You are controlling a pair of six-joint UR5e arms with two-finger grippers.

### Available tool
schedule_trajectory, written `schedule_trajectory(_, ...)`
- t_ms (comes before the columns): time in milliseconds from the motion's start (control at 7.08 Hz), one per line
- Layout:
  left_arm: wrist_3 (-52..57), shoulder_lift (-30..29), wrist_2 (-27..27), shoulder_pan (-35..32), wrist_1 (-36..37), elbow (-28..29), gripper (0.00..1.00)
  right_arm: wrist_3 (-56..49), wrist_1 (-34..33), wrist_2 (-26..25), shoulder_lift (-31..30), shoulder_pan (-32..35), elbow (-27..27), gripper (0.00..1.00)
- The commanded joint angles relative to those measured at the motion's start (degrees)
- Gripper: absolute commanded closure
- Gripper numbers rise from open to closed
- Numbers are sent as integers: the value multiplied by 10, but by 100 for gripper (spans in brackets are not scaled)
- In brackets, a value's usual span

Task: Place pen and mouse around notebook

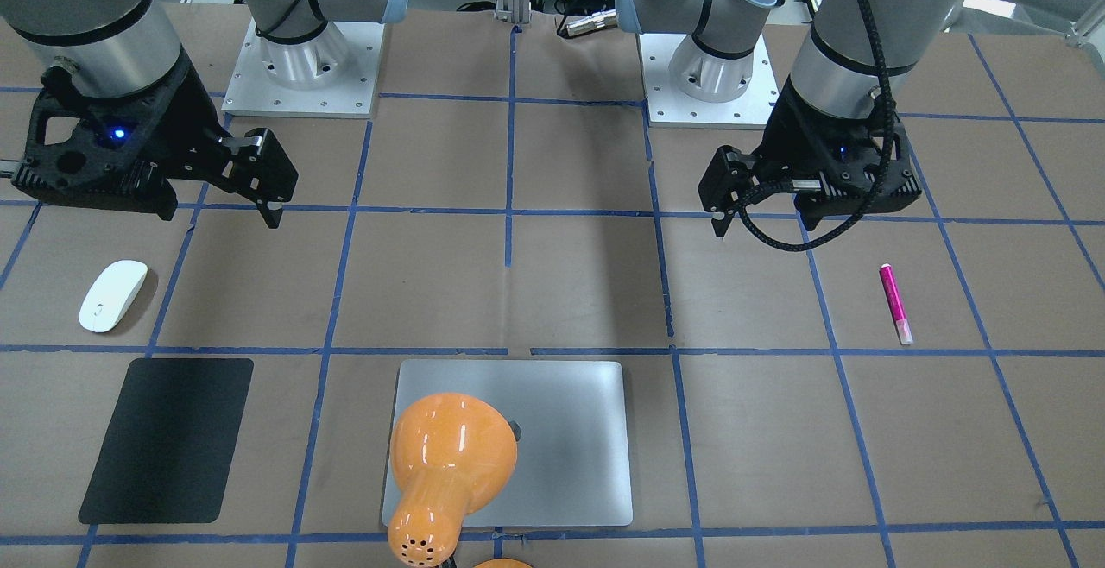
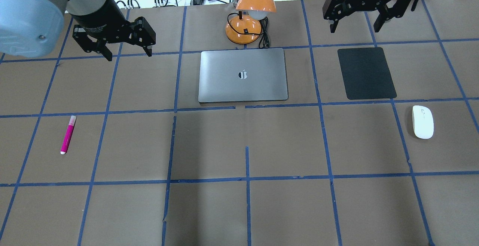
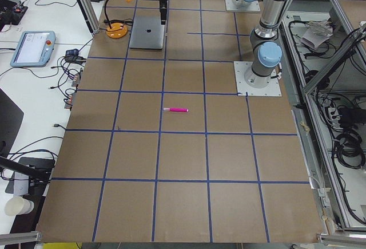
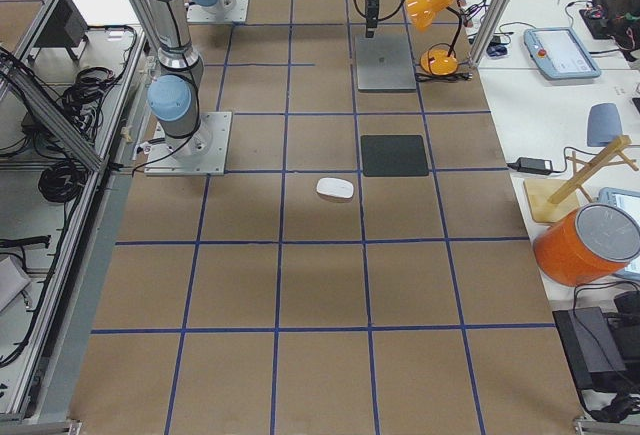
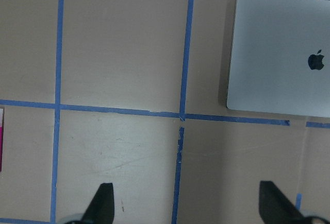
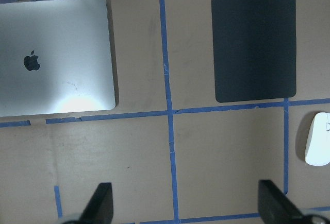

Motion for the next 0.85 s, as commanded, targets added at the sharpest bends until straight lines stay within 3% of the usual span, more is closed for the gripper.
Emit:
schedule_trajectory(0,-1,-1,0,0,1,0,0,3,-6,-7,4,-4,0,0)
schedule_trajectory(282,11,6,1,48,-5,-1,0,-14,-9,-2,20,-28,14,0)
schedule_trajectory(565,169,-22,-7,143,22,-18,0,-65,-7,-4,36,-96,31,0)
schedule_trajectory(706,222,-41,-8,176,76,-43,0,-82,-21,-4,43,-125,49,0)
